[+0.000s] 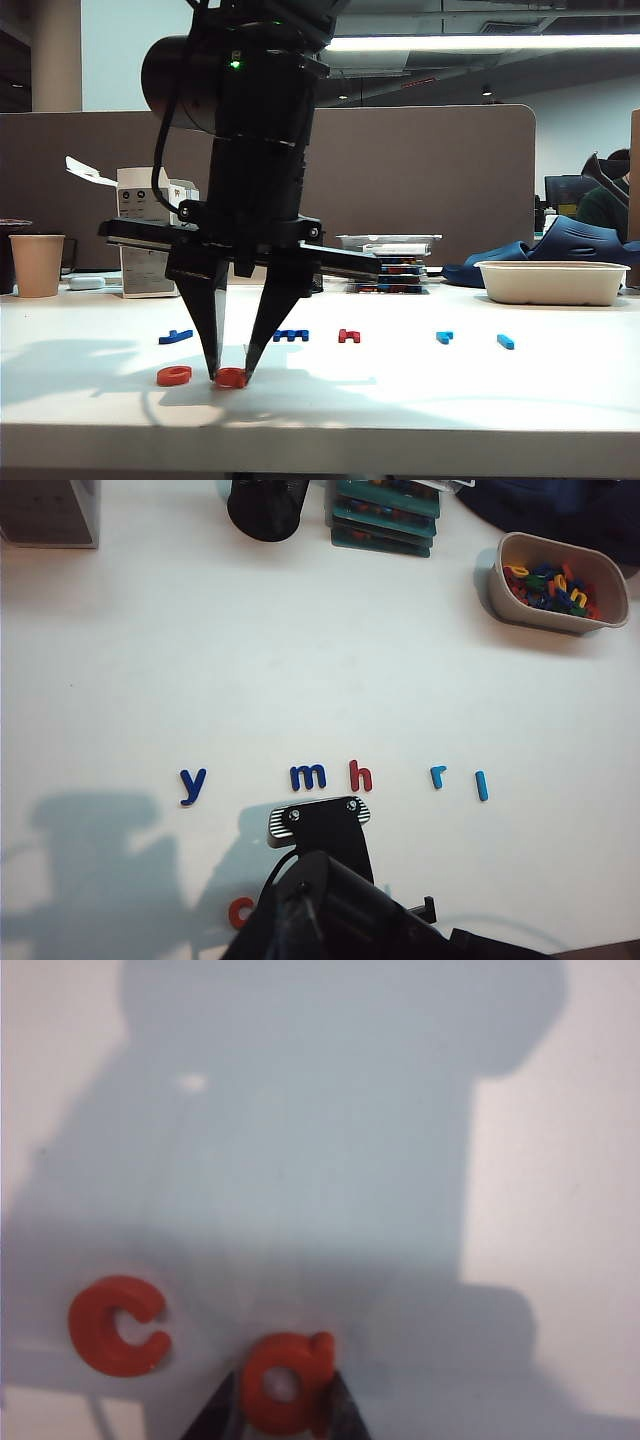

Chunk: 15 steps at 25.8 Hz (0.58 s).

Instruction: Select the appropriate letters from the row of letter magnets placed on the table to arrange into the word "car".

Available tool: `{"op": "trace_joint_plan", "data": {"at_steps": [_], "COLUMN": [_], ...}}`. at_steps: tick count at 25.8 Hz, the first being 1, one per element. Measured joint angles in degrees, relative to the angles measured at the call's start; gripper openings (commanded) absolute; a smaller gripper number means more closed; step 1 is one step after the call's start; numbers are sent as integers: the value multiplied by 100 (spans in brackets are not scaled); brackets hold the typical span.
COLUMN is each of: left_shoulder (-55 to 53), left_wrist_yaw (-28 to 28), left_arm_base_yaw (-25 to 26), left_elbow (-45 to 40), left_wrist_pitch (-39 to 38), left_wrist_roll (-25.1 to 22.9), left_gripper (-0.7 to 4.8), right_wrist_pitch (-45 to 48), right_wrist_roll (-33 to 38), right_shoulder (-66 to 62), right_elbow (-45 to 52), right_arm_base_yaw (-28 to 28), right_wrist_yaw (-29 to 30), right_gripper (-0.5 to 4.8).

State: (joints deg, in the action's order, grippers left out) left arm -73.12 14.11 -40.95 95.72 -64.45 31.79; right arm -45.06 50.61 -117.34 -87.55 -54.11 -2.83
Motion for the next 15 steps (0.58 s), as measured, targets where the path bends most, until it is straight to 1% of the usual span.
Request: {"op": "trace_joint_plan", "data": {"at_steps": [15], "left_shoulder": [0], "left_wrist_yaw": [0], "left_arm_base_yaw": [0], "left_elbow": [0], "left_wrist_pitch": [0], "left_wrist_roll": [0], "left_gripper": [-6], "right_wrist_pitch": [0], "right_wrist_roll": [11], "right_shoulder": [-2], "right_elbow": [-2], "right_arm_base_yaw": [-2], "right_wrist_yaw": [-76], "right_gripper": [53]}}
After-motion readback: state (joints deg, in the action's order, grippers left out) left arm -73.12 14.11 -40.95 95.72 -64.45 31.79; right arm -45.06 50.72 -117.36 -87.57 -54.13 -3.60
